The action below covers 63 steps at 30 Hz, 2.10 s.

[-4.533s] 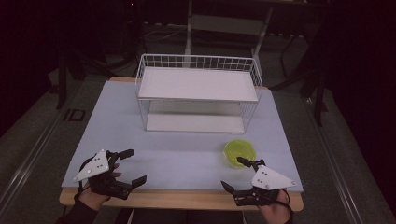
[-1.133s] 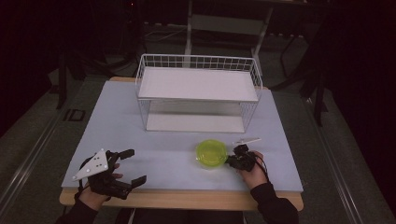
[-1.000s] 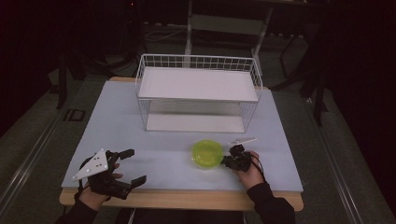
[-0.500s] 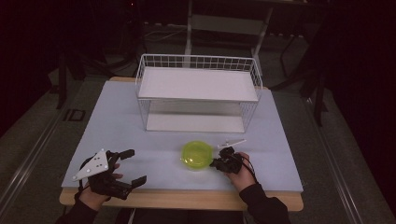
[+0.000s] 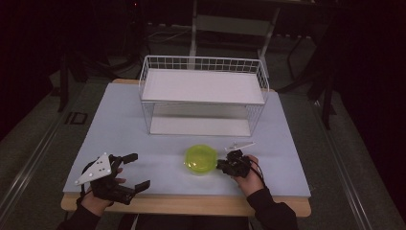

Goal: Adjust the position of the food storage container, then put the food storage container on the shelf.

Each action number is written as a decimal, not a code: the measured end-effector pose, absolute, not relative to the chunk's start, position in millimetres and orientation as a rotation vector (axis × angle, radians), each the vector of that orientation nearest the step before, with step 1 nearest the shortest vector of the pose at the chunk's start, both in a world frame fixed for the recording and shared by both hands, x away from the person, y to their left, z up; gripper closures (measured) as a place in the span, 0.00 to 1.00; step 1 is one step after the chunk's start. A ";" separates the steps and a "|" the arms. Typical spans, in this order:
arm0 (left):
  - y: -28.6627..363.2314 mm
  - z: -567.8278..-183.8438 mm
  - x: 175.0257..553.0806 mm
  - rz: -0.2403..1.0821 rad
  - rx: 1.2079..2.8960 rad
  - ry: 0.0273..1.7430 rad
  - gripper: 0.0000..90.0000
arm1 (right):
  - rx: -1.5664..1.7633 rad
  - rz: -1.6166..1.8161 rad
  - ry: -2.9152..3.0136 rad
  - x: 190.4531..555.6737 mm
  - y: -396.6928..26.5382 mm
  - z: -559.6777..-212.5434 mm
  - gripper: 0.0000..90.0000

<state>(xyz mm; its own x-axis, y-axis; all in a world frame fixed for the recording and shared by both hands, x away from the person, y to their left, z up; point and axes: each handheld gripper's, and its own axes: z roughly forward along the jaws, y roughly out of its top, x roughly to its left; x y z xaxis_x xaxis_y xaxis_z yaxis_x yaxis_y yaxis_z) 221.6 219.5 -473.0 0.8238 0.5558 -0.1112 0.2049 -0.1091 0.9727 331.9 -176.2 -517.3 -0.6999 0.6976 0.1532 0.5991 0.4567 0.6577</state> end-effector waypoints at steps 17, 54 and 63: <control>203.1 -472.0 219.8 0.300 1.730 0.576 0.03 | 1.020 1.131 2.416 288.7 -209.5 -467.5 0.20; 136.2 -432.3 281.4 0.125 1.893 0.702 0.04 | 0.839 1.223 2.321 287.2 -192.0 -421.9 0.15; 117.7 -451.1 303.8 0.081 1.903 0.837 0.07 | 1.023 1.239 2.338 302.7 -187.1 -432.3 0.17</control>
